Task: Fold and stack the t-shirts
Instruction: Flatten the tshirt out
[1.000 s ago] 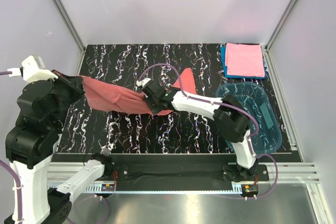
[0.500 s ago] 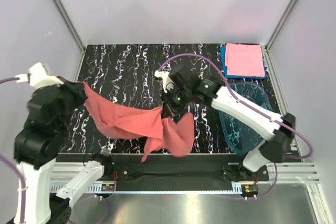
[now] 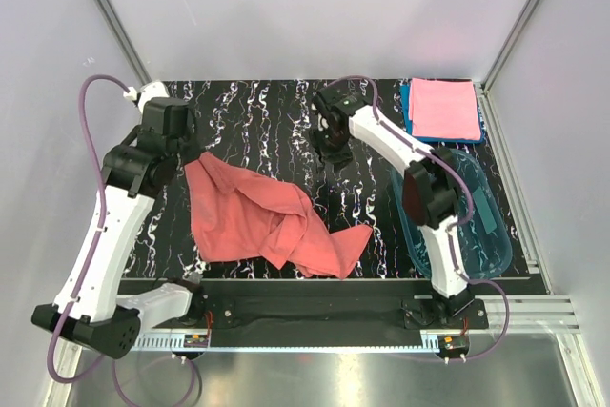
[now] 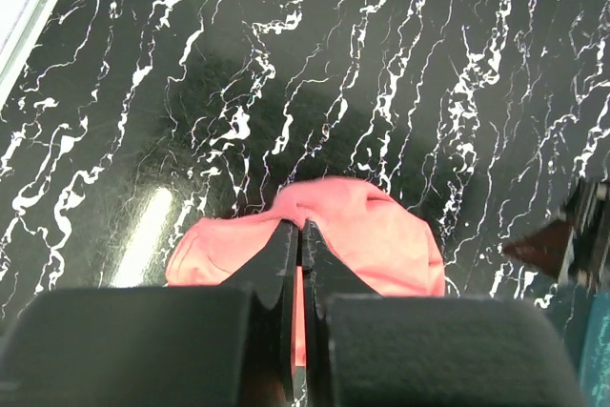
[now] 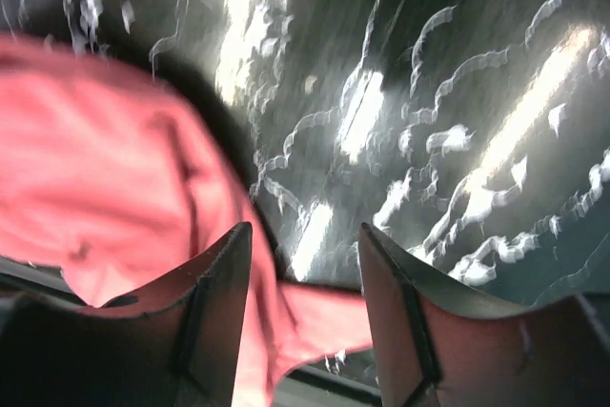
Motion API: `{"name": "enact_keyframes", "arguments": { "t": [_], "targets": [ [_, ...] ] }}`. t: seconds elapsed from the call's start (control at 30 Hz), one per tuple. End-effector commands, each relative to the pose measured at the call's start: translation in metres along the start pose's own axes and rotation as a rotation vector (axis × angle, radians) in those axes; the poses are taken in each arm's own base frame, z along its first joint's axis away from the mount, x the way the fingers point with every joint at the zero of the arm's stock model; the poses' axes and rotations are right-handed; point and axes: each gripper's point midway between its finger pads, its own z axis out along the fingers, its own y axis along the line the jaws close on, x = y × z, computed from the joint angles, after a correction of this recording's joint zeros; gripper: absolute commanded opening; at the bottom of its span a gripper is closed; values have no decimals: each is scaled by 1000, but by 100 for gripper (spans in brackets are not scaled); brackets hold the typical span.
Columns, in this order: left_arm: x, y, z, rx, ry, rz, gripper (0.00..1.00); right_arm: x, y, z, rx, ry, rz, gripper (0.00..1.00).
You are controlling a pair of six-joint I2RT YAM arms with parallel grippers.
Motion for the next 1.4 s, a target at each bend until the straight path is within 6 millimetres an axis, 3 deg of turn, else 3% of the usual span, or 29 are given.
{"name": "enact_keyframes", "arguments": {
  "t": [0.0, 0.07, 0.1, 0.13, 0.17, 0.2, 0.23, 0.43, 0.57, 0.7, 1.07, 1.2, 1.37],
  "targets": [
    [-13, 5, -11, 2, -68, -43, 0, 41, 35, -79, 52, -86, -131, 55],
    [-9, 11, -9, -25, -69, -40, 0, 61, 68, -84, -37, -101, -113, 52],
    [-7, 13, -8, -30, -65, -37, 0, 92, 88, -74, -89, -47, -143, 51],
    [-2, 14, -5, -35, -54, -31, 0, 109, 116, -85, -226, -18, -152, 50],
    [1, 15, -4, -35, -49, -31, 0, 109, 142, -84, -324, -45, -133, 50],
    [3, 14, -4, -29, -43, -29, 0, 135, 152, -71, -365, 17, -134, 50],
    [9, 15, -2, -28, -30, -27, 0, 147, 167, -72, -448, 57, -122, 50],
    [25, 18, -3, -2, 0, -43, 0, 190, 210, -35, -550, 102, -68, 50],
    [30, 17, -5, 9, 17, -61, 0, 201, 211, -5, -527, 101, 82, 54],
    [34, 19, -10, 16, 28, -83, 0, 191, 207, 6, -475, 11, 254, 59],
    [46, 24, -14, 25, 38, -127, 0, 193, 177, 41, -287, -178, 542, 51],
    [45, 27, -18, 27, 25, -133, 0, 197, 174, 43, -236, -252, 560, 49],
    [46, 29, -21, 32, 18, -145, 0, 194, 156, 49, -150, -337, 627, 41]
  ]
}}
